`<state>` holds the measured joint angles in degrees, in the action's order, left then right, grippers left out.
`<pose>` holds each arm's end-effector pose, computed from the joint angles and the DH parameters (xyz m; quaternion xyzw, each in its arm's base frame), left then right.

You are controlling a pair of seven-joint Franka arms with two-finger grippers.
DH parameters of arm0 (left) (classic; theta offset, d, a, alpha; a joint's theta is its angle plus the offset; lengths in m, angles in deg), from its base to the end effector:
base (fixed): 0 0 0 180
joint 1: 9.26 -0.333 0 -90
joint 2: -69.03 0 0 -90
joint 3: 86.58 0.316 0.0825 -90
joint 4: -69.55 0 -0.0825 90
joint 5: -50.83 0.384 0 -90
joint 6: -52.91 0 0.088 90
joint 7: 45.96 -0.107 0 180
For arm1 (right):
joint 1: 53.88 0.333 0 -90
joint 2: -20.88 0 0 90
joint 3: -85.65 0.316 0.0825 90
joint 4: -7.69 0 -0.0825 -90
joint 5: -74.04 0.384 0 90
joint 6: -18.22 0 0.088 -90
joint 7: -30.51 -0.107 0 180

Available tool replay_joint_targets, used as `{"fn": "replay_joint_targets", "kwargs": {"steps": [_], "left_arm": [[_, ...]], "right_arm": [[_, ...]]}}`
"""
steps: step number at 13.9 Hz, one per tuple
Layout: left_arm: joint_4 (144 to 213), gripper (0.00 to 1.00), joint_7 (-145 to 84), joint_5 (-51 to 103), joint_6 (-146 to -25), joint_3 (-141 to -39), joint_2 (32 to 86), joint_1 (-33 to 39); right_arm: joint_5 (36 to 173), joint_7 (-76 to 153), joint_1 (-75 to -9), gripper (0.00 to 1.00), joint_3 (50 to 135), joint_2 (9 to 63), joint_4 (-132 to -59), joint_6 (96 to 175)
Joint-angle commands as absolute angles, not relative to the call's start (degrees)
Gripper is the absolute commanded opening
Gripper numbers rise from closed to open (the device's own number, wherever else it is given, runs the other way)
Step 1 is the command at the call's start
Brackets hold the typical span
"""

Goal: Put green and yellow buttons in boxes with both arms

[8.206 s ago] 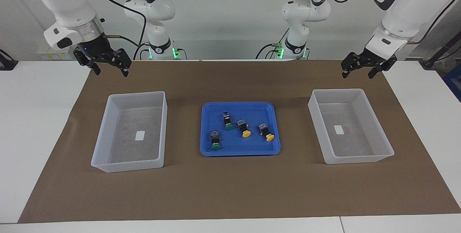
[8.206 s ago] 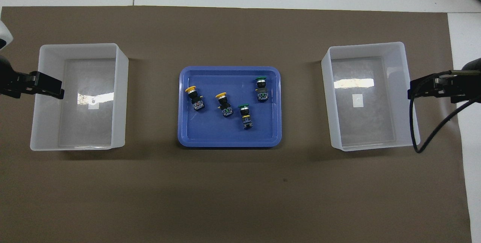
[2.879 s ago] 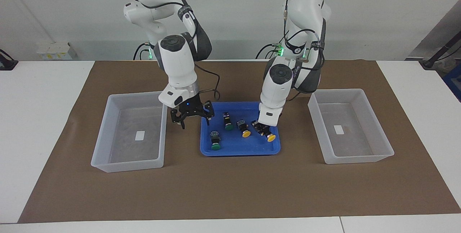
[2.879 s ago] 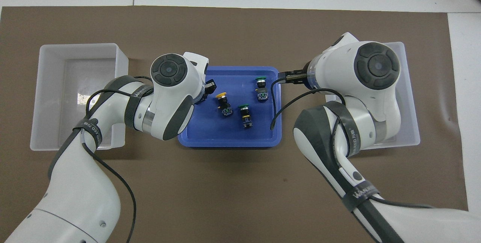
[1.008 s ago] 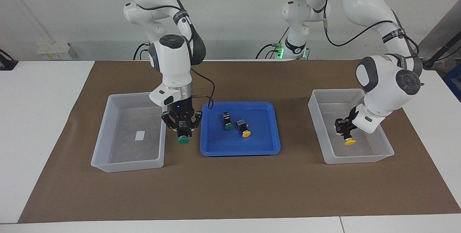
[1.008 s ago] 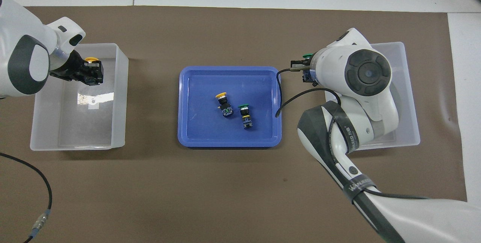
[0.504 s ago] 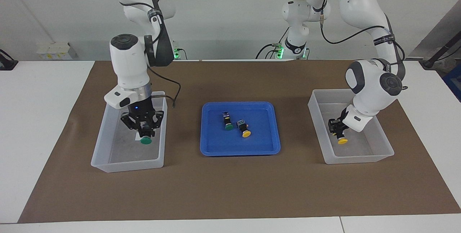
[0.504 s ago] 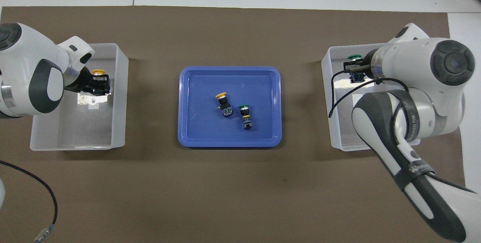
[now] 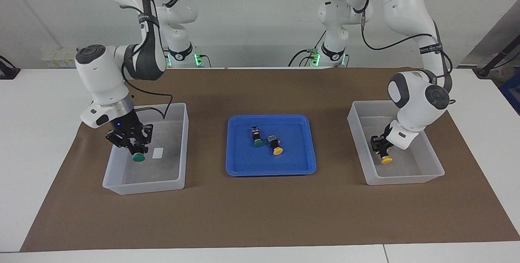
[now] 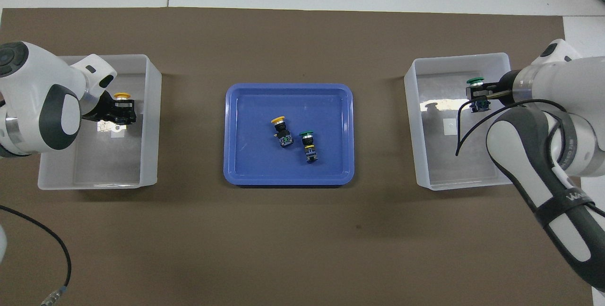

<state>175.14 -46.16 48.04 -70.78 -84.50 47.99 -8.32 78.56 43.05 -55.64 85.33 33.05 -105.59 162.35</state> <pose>0.6302 0.0092 0.3242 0.9994 0.0212 -0.0253 0.0137 0.6251 -0.0232 0.3958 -0.9844 -0.0624 -0.1644 0.0066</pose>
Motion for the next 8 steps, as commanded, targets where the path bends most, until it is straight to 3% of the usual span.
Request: {"fn": "replay_joint_targets", "kwargs": {"steps": [1, 3, 5, 6, 8], "left_arm": [[176.5, 0.49, -47.3, 47.7, -71.2, -84.6, 49.7, -8.6], [175.5, 0.56, -47.4, 47.9, -69.9, -84.6, 49.5, -8.6], [172.4, 0.56, -47.3, 48.0, -66.5, -84.6, 49.3, -8.5], [170.9, 0.56, -47.3, 48.3, -64.7, -84.6, 49.2, -8.5], [166.3, 0.56, -47.3, 48.8, -60.6, -84.8, 48.3, -8.0]], "right_arm": [[80.3, 43.2, -56.2, 0.0, 85.8, 36.2, -105.9, 165.4], [80.3, 42.1, -56.2, 0.0, 85.9, 38.4, -105.9, 168.5], [80.3, 42.0, -56.2, 0.0, 85.9, 40.4, -105.6, 171.2], [80.3, 41.9, -56.2, 0.07, 85.8, 40.7, -105.6, 171.2], [80.2, 41.9, -56.3, 0.32, 85.7, 41.0, -105.6, 171.2]]}}
